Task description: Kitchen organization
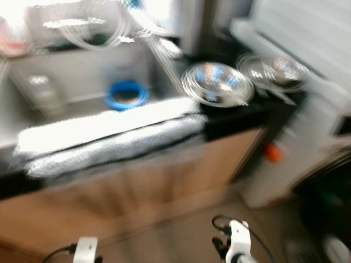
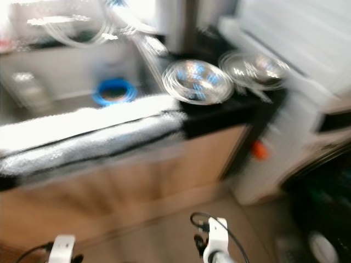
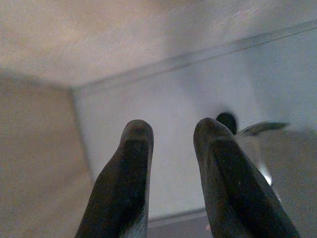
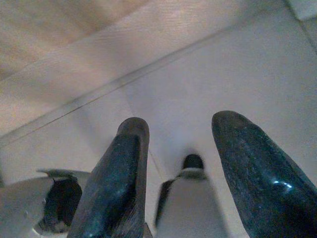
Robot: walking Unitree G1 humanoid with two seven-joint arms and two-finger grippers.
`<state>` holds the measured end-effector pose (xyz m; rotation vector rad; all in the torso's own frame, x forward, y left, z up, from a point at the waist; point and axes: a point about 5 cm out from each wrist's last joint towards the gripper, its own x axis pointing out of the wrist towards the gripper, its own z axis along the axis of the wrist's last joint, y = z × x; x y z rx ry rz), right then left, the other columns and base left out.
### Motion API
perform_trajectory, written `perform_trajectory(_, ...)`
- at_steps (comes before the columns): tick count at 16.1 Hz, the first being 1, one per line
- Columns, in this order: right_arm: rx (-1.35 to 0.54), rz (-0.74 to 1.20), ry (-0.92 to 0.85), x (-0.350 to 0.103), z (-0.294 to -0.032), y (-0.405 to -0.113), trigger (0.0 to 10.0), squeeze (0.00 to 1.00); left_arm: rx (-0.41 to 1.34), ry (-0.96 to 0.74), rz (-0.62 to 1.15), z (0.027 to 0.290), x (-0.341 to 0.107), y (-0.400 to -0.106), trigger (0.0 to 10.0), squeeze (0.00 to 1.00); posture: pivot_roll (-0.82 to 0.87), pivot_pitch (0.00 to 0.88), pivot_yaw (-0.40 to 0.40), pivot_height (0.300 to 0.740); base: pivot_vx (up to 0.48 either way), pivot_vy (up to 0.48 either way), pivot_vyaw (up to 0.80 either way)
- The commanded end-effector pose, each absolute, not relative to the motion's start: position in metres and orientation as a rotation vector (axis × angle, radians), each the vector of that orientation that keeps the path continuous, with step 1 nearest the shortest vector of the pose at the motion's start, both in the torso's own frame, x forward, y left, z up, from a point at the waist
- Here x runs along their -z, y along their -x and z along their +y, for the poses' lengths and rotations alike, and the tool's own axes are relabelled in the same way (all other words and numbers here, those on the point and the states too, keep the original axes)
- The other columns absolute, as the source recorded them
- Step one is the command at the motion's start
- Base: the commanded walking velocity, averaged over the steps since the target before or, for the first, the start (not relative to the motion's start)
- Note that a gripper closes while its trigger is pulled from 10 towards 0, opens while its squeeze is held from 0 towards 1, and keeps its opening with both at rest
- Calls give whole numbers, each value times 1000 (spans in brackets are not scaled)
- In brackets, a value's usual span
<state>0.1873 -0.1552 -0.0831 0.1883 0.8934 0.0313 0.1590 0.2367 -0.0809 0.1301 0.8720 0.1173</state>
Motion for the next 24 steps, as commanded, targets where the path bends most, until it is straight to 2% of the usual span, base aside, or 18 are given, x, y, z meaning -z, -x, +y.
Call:
perform_trajectory(1,-16,907,-179,85,-162,-182,10000,0,-105,-117,916,231,87,-148,10000,0,31,93,-13,740,0,0,800)
perform_trajectory(5,-18,916,-175,86,-160,-180,10000,0,-99,-118,919,231,88,-148,10000,0,24,85,-15,740,0,0,800)
perform_trajectory(10,6,922,-170,87,-164,-179,10000,0,-82,-123,923,230,88,-146,10000,0,17,57,-15,740,0,0,0)
perform_trajectory(13,-31,826,-90,79,-170,-191,10000,0,-70,-109,876,228,87,-146,10000,0,22,30,-16,740,0,0,0)
perform_trajectory(17,-59,538,-54,49,-185,-219,10000,0,-73,-83,775,226,82,-148,10000,0,10,0,-5,740,0,0,0)
perform_trajectory(19,-71,388,-29,31,-187,-229,10000,0,-57,-108,392,223,37,-198,10000,0,19,0,-10,740,0,0,0)
perform_trajectory(20,-72,355,-24,26,-187,-230,10000,0,-62,-113,300,224,23,-205,10000,0,26,0,-15,740,0,0,0)
perform_trajectory(21,-87,265,-8,12,-184,-233,10000,0,-74,-136,145,227,-10,-211,10000,0,41,0,-18,740,0,0,0)
perform_trajectory(24,-88,154,-4,-9,-179,-243,10000,0,-89,-155,-4,227,-49,-218,10000,0,46,0,-20,740,0,0,0)
